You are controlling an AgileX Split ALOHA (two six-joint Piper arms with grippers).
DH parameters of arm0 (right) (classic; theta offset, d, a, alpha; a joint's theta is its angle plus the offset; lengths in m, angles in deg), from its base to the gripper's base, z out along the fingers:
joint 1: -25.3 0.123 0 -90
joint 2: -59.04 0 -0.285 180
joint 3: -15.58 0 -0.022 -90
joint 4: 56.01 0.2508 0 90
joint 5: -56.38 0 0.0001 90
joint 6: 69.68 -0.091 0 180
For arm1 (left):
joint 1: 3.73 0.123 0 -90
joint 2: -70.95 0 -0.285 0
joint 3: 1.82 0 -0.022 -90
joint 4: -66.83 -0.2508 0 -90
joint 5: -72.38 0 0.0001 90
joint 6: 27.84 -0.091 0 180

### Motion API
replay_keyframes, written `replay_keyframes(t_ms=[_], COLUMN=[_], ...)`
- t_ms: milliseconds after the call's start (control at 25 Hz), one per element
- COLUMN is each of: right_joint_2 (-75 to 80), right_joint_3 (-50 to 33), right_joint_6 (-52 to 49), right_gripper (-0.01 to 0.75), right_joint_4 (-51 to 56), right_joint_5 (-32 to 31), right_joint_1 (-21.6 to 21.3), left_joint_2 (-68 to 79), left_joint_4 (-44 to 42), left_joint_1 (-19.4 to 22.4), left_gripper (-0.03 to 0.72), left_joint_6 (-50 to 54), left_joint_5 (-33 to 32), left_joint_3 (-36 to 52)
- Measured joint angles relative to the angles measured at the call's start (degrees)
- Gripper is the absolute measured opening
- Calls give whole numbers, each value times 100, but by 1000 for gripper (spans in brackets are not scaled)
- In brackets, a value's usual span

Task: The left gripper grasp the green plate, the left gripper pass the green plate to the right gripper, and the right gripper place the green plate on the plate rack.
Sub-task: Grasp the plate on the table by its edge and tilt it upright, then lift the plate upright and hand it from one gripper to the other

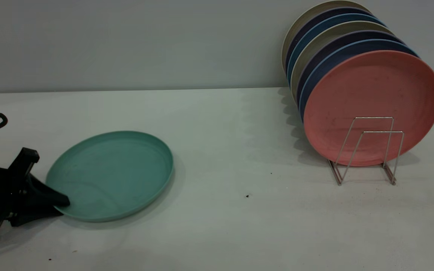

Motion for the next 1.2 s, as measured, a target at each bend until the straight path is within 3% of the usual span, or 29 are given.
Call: replay_keyframes(t_ms=[120, 760, 960, 1200], right_joint_2=[0, 502, 1454, 2639], right_joint_3=[0, 0, 0, 0], right_joint_6=[0, 12, 494, 2099], right_gripper=[377, 377, 377, 377], right_joint_4=[165, 1240, 1689, 3203], right_joint_5=[0, 13, 71, 190], right_joint_1=[0, 0, 0, 0], left_joint_2=[7, -627, -1198, -1638], left_joint_4=[0, -189, -558, -929], left_joint_1=[0, -41, -448, -1108], left_gripper=[25, 16, 16, 16], left_joint_6=[-64, -1285, -1392, -1225], left_joint_5=[27, 356, 433, 439], left_joint_3=[0, 10, 10, 10])
